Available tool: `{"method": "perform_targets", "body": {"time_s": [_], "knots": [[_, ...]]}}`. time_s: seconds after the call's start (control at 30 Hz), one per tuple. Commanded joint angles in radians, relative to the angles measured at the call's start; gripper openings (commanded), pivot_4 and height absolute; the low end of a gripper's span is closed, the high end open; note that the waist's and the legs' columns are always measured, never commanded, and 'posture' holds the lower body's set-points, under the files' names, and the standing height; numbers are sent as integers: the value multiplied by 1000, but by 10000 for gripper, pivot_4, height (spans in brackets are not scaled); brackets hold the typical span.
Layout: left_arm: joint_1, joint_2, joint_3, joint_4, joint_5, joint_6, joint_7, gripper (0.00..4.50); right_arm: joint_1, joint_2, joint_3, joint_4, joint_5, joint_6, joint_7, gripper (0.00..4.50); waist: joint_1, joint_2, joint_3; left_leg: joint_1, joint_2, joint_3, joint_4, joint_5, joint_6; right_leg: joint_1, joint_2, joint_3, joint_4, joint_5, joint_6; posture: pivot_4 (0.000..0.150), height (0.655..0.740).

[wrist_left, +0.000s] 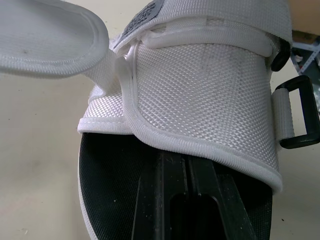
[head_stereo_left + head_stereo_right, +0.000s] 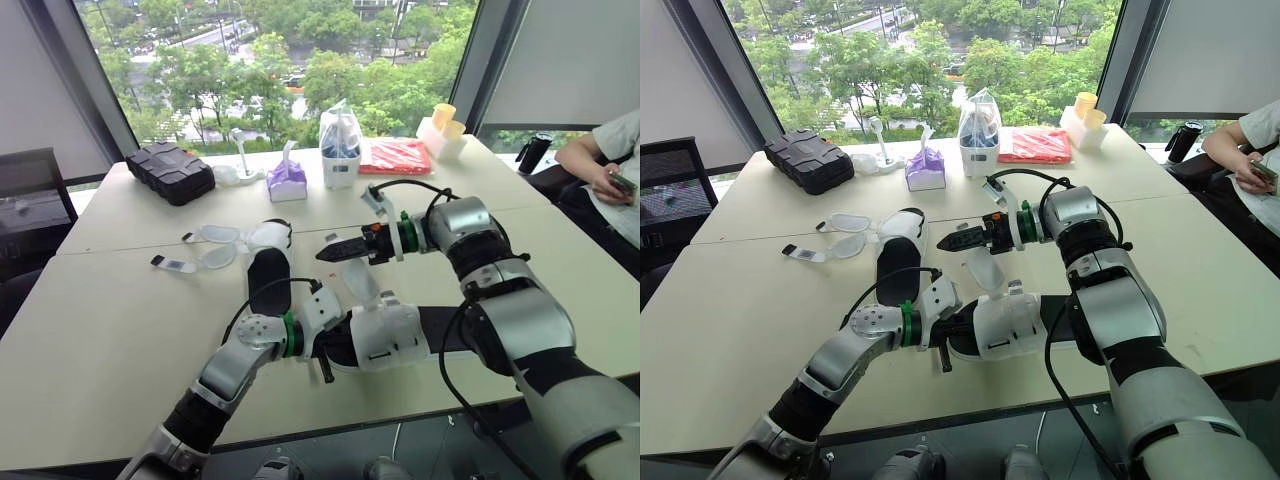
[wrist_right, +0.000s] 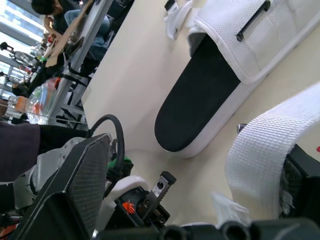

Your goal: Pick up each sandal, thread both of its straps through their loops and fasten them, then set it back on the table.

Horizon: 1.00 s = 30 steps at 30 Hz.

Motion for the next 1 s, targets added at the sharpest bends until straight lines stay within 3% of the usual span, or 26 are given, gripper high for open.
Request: {"method": "perform_targets", "body": {"time_s": [0.03, 0.2, 0.4, 0.53, 0.7, 1.0], "knots": [[25, 4, -26, 32, 25, 26, 11, 0, -40, -10, -44, -50, 39, 17, 20, 26156, 0, 0, 0, 0, 0, 0, 0, 0, 0, 0, 0, 0, 0, 0, 0, 1500, 7400], [25, 3, -26, 34, 24, 24, 9, 0, -42, -29, -69, -93, 63, 45, 15, 564, 0, 0, 0, 0, 0, 0, 0, 0, 0, 0, 0, 0, 0, 0, 0, 1500, 7400], [27, 5, -26, 34, 24, 23, 6, 0, 5, -92, -110, -292, 131, 158, -2, 214, 0, 0, 0, -1, 0, 0, 0, 0, 0, -1, 0, 0, 0, 0, 0, 1500, 7400], [30, 7, -25, 32, 23, 27, 6, 0, 214, -198, -88, -733, 206, 221, -19, 214, 5, 0, 0, -3, 0, -1, 0, 0, 0, -3, 0, 0, 0, 0, 0, 1500, 7400], [27, 8, -19, 37, 20, 28, 4, 0, 511, -286, -70, -1125, 186, 15, -92, 214, 2, 0, 0, -3, 0, -2, -1, 0, 0, -2, 0, -2, -2, 0, 1, 1500, 7400], [16, 9, -19, 54, 23, 21, -3, 0, 756, -336, -3, -1252, -1, -443, -220, 214, 2, 0, 0, -1, 1, 0, 2, 0, 0, 1, 0, -1, -1, -1, 1, 1500, 7400]]}}
